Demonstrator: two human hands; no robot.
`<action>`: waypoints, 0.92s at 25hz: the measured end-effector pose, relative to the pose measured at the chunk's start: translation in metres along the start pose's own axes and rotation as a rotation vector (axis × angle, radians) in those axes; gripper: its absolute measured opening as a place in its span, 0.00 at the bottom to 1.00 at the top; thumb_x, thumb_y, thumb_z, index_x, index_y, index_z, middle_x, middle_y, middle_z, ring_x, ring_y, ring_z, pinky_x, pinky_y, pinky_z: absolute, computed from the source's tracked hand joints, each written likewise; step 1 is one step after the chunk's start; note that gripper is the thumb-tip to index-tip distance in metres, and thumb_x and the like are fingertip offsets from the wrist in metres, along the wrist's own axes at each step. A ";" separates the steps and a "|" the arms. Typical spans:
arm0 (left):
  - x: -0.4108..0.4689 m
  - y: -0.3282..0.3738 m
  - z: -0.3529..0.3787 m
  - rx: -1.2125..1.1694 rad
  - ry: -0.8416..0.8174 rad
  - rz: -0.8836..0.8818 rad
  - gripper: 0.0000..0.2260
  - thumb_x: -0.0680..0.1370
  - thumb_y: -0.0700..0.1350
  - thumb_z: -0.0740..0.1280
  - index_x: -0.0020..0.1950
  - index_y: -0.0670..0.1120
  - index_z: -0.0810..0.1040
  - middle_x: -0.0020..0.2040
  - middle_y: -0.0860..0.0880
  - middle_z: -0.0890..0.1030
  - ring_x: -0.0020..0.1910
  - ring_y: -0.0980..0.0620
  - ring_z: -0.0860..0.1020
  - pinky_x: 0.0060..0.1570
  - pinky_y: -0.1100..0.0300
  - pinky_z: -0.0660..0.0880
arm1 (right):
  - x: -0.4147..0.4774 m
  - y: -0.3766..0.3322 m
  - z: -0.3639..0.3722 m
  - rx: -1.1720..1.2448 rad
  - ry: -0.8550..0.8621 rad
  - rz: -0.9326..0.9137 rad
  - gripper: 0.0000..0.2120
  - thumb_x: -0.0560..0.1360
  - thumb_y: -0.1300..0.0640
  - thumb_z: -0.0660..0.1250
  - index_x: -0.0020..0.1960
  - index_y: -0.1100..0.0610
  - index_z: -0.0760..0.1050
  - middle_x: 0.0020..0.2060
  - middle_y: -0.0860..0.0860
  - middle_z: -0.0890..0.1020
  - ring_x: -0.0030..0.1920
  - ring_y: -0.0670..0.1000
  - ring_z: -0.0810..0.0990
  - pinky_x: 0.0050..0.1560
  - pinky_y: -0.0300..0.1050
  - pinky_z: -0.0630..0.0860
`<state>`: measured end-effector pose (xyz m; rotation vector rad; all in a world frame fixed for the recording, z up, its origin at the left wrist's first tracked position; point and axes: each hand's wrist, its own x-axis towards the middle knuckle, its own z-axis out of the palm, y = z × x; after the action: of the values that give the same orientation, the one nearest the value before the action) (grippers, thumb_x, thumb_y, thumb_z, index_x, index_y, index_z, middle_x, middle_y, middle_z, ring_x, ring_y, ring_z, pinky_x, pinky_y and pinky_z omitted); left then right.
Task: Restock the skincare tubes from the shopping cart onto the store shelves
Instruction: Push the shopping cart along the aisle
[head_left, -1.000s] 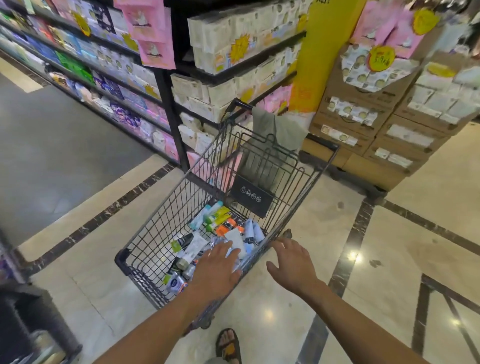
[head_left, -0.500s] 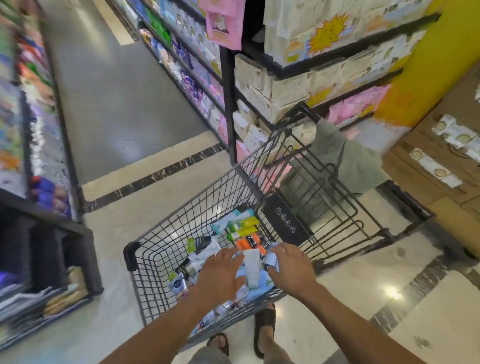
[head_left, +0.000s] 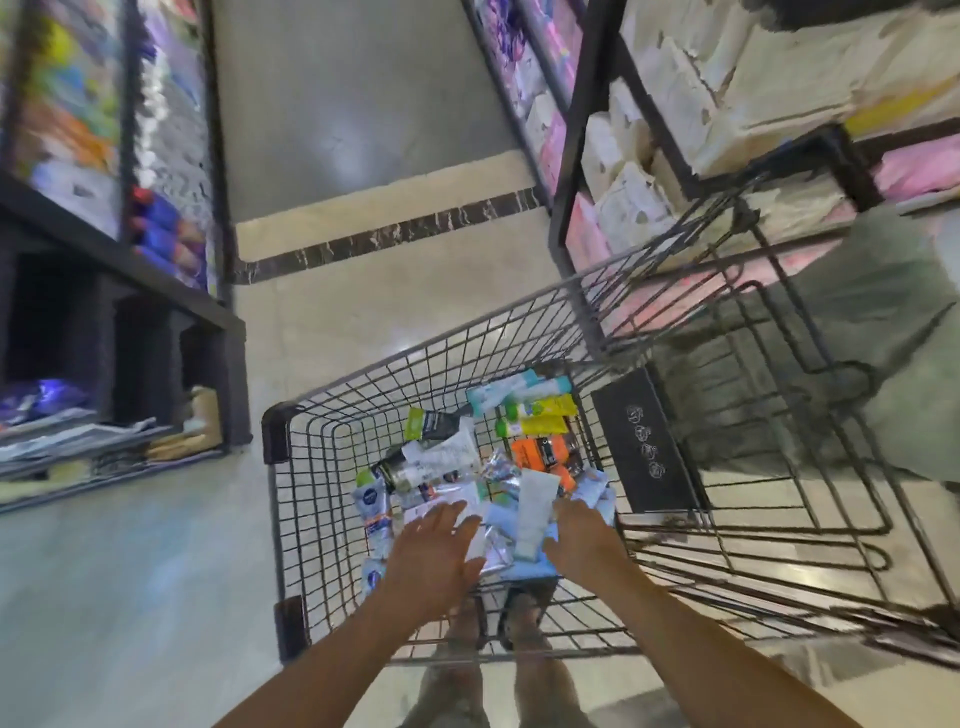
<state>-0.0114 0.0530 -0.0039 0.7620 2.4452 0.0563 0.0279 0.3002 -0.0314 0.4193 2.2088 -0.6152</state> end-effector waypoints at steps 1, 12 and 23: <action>0.002 -0.004 0.011 -0.015 -0.005 -0.011 0.25 0.74 0.63 0.67 0.68 0.53 0.77 0.68 0.46 0.80 0.65 0.42 0.80 0.52 0.44 0.82 | 0.017 0.001 0.011 0.021 -0.038 0.024 0.24 0.71 0.39 0.58 0.60 0.54 0.69 0.55 0.55 0.77 0.58 0.60 0.80 0.52 0.48 0.75; 0.006 -0.033 0.091 -0.172 -0.021 -0.133 0.26 0.79 0.62 0.58 0.68 0.49 0.80 0.68 0.43 0.80 0.64 0.42 0.80 0.52 0.47 0.81 | 0.101 -0.027 0.064 0.218 0.076 0.269 0.43 0.75 0.49 0.75 0.78 0.61 0.53 0.72 0.61 0.67 0.65 0.65 0.75 0.59 0.58 0.75; 0.067 -0.086 0.045 -0.129 0.042 -0.146 0.26 0.70 0.44 0.78 0.67 0.45 0.79 0.64 0.43 0.81 0.61 0.39 0.80 0.49 0.47 0.80 | 0.084 -0.022 0.031 0.214 -0.023 0.246 0.41 0.67 0.46 0.79 0.71 0.57 0.62 0.64 0.57 0.70 0.61 0.61 0.77 0.57 0.58 0.78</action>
<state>-0.0767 0.0111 -0.0932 0.5297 2.5025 0.1736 -0.0167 0.2730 -0.1074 0.7775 2.0346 -0.7193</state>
